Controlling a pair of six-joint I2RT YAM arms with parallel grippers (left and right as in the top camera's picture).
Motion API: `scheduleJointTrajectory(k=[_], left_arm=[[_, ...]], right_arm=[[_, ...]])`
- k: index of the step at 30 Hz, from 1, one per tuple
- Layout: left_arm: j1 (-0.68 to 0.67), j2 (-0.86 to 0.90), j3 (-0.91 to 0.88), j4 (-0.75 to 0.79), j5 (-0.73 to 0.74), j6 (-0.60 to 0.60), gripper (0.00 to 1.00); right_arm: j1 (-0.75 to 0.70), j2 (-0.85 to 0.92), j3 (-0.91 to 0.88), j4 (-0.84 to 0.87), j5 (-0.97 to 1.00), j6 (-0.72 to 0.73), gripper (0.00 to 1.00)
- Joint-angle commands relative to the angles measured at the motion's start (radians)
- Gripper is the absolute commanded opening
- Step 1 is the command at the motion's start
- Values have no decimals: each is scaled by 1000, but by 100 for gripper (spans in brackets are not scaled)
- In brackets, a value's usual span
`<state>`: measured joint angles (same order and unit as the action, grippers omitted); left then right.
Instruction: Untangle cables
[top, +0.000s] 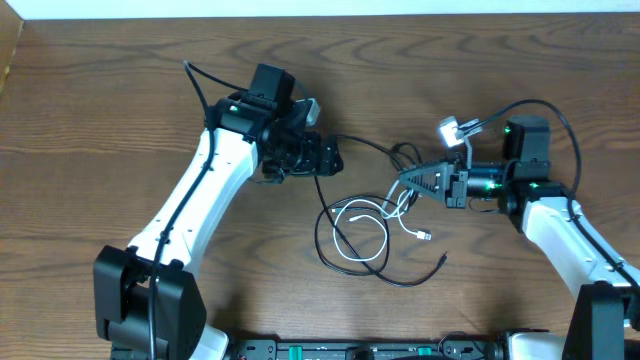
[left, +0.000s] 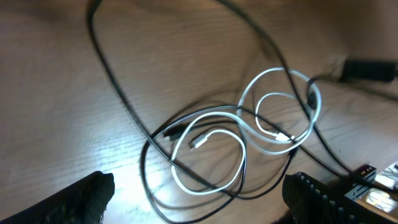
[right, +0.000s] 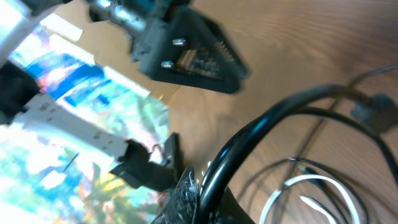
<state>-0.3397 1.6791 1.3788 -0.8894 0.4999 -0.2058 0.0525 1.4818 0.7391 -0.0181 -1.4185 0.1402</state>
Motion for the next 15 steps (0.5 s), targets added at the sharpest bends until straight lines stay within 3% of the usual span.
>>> scheduleJointTrajectory(k=[1, 5, 8, 10, 11, 14, 15], left_arm=[[-35, -16, 13, 31, 18, 9, 91], [-84, -12, 13, 83, 24, 10, 91], [-115, 2, 13, 119, 24, 10, 91], [-119, 16, 13, 119, 23, 9, 91], [-119, 20, 13, 116, 23, 9, 91], [-119, 29, 13, 94, 23, 9, 91], [-119, 30, 13, 91, 24, 10, 91]], right_arm=[[34, 0, 2, 12, 13, 100, 1], [52, 0, 2, 37, 53, 140, 1], [52, 0, 2, -6, 344, 357, 1], [52, -1, 6, -212, 740, 568, 1], [52, -1, 8, -274, 835, 593, 1], [52, -1, 13, -606, 1421, 592, 2], [52, -1, 13, -628, 1459, 565, 2]])
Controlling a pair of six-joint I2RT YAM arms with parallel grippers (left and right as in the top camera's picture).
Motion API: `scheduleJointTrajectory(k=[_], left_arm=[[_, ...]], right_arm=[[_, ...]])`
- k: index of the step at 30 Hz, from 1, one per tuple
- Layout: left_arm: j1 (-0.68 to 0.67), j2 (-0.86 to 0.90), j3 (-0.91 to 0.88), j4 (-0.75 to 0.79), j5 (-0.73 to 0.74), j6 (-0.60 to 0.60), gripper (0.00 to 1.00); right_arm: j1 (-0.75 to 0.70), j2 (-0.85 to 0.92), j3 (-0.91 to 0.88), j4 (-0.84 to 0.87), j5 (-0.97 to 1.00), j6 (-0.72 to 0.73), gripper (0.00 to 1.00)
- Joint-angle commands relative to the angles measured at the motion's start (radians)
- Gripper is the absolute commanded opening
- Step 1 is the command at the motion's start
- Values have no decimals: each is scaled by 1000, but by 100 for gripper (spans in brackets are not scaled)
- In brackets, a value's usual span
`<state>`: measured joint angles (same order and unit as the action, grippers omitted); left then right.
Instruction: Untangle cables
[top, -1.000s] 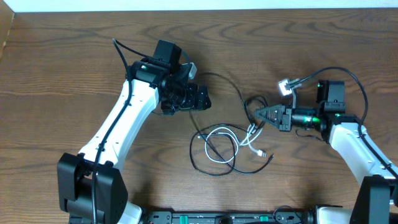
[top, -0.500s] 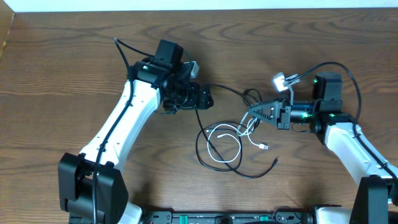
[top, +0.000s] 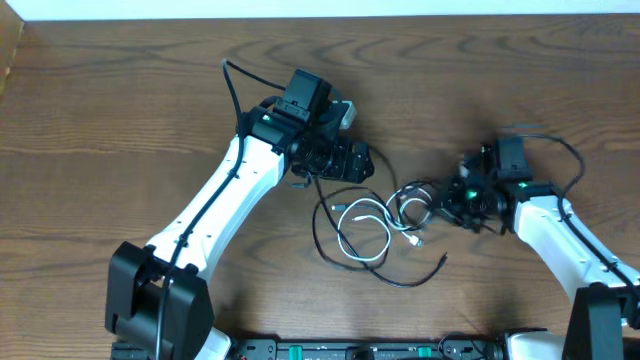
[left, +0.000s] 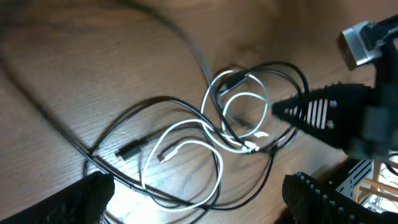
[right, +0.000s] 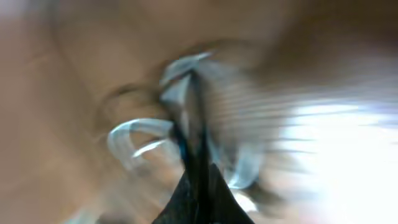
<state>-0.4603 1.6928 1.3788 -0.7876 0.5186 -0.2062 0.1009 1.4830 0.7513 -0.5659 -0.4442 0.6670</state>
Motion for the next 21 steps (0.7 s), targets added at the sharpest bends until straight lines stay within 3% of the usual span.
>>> scheduleJointTrajectory(k=[1, 3, 6, 11, 13, 17, 21], left_arm=[[1, 19, 13, -11, 5, 10, 91], [-1, 22, 13, -10, 5, 10, 91], [-6, 30, 12, -14, 5, 10, 91], [-8, 34, -8, -14, 5, 10, 91], [-8, 34, -19, -15, 5, 10, 91], [-8, 34, -37, -15, 4, 10, 91], [-8, 34, -40, -18, -14, 10, 91]], right_arm=[[4, -2, 1, -101, 516, -24, 4], [3, -2, 1, -106, 520, -80, 10], [3, -2, 2, -98, 521, -145, 28], [-3, -2, 15, -69, 535, -197, 43], [-4, -2, 40, -42, 494, -282, 50], [-4, -2, 134, -47, 286, -589, 52], [-4, -2, 221, -73, 257, -632, 58]])
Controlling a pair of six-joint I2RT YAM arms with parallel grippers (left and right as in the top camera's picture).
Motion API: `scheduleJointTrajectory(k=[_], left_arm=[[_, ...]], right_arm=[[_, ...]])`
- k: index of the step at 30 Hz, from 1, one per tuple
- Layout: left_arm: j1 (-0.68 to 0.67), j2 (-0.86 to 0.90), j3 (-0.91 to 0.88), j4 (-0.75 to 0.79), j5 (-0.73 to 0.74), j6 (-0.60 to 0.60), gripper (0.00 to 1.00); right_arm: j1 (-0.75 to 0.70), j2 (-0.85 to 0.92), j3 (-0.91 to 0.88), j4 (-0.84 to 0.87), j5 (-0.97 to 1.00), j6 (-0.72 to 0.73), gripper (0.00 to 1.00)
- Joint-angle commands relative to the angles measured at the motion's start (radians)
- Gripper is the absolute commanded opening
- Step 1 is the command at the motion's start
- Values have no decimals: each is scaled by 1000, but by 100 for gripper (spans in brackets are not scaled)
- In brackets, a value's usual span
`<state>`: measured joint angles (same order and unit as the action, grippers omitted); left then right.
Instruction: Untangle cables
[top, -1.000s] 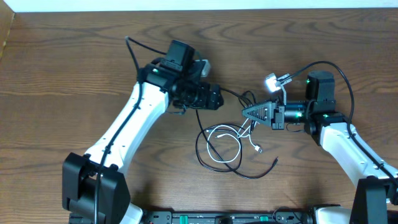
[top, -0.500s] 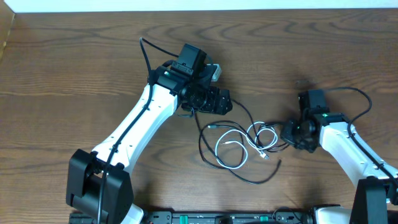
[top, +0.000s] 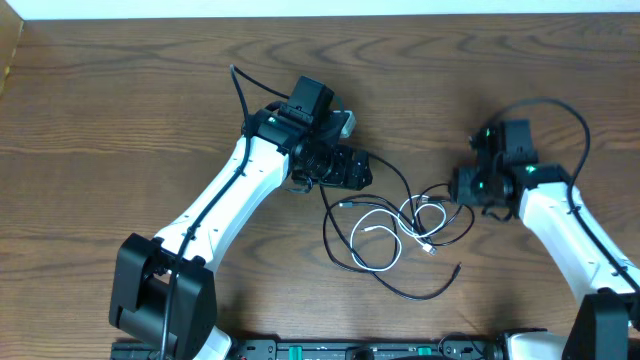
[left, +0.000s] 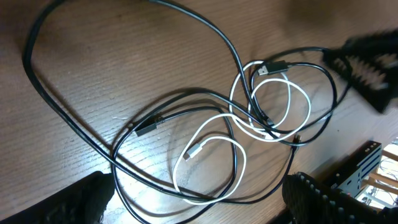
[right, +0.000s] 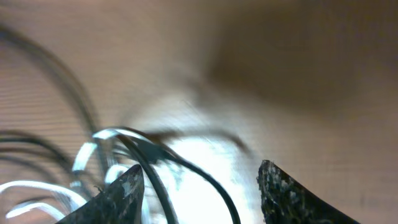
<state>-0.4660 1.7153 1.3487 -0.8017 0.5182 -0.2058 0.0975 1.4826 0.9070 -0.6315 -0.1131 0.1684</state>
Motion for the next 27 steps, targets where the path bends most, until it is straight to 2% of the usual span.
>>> scheduleJointTrajectory(k=[1, 4, 7, 10, 14, 21, 25, 27], left_arm=[[-2, 11, -10, -4, -14, 10, 91], [-2, 11, -10, -4, -14, 10, 91], [-2, 11, -10, -4, -14, 10, 91], [-2, 11, -10, -4, -14, 10, 91], [-2, 11, -10, -6, -13, 10, 91], [-18, 13, -32, -76, -11, -3, 91], [-51, 13, -104, -27, 27, -25, 91], [-74, 13, -155, 47, 92, -25, 91]], right_arm=[[0, -2, 77, -6, -74, -142, 59], [0, -2, 83, 3, -73, -182, 64], [3, 5, 62, 0, -85, -200, 64], [3, 10, 43, -1, -180, -200, 63], [3, 10, 5, -5, -203, -194, 56], [2, 10, -138, -11, -161, -24, 48], [2, 10, -183, -4, -158, -23, 44], [2, 10, -185, -3, -158, -23, 34]])
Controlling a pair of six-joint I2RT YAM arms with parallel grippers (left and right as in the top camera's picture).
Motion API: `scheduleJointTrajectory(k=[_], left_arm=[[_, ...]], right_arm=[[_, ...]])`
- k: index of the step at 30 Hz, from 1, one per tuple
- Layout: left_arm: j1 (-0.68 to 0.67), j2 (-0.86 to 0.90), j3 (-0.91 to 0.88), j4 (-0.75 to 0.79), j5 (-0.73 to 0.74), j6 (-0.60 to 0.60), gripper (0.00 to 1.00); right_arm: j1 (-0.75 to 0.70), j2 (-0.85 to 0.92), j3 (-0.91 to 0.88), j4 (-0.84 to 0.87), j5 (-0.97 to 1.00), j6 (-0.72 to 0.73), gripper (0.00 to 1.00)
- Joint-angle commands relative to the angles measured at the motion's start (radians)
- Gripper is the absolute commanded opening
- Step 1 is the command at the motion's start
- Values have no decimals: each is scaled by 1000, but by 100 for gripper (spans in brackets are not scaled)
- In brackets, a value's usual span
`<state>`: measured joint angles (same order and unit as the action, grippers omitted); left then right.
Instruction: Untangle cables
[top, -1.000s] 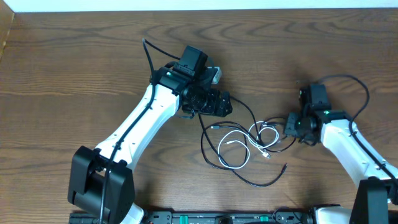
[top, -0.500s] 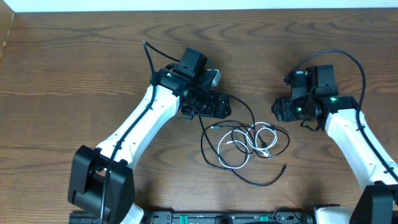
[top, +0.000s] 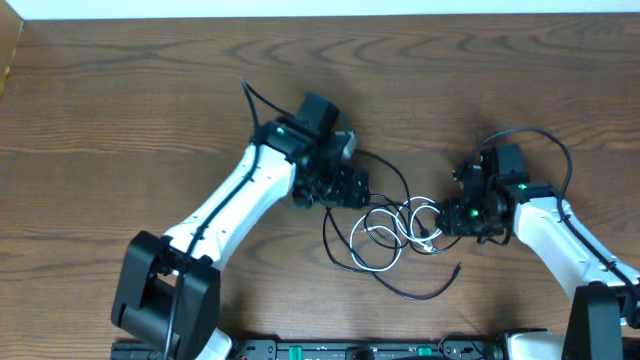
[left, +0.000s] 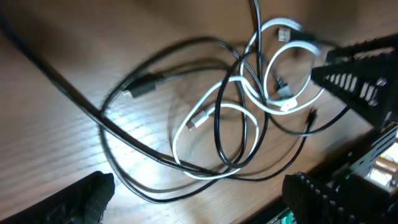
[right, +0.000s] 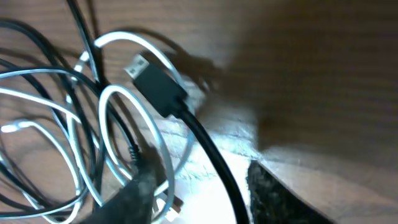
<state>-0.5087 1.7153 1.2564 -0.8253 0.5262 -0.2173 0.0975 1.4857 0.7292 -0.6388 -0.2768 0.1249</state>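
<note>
A black cable (top: 400, 285) and a white cable (top: 378, 232) lie looped through each other in a tangle at the table's middle. My left gripper (top: 343, 188) hangs open over the tangle's left edge; in its wrist view the loops (left: 217, 124) lie ahead of the wide-apart fingers (left: 87, 196). My right gripper (top: 448, 216) stands open at the tangle's right side. The black cable's USB plug (right: 155, 87) and its lead run between the right fingers (right: 277, 193), beside white loops (right: 118, 93).
The wooden table (top: 120, 120) carries only the cables and the two arms. A loose black cable end (top: 456, 268) lies toward the front edge. The right gripper's ribbed finger (left: 360, 68) shows at the right of the left wrist view.
My right gripper has moved down and left, from beside the tangle onto its right loops, still open. The left gripper has dropped slightly closer to the tangle. The loops have bunched a little.
First my right gripper held a black cable lifted right of the tangle while the left gripper stood open farther left. Then the right gripper was shut down at the loops and the left had come nearer. Later the right gripper was open off to the right; now it straddles the black lead.
</note>
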Motion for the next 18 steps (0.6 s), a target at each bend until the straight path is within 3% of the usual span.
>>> scheduleJointTrajectory(k=[1, 5, 13, 18], left_arm=[[-39, 13, -77, 92, 103, -15, 91], [-77, 18, -124, 178, 111, -46, 91], [-113, 64, -149, 222, 32, -61, 86], [-113, 95, -149, 234, 35, -85, 86]], right_arm=[[2, 7, -7, 7, 5, 21, 27], [2, 7, -7, 15, 2, 63, 4], [2, 7, -7, 105, -235, 53, 1], [2, 7, -6, 149, -280, 54, 1]])
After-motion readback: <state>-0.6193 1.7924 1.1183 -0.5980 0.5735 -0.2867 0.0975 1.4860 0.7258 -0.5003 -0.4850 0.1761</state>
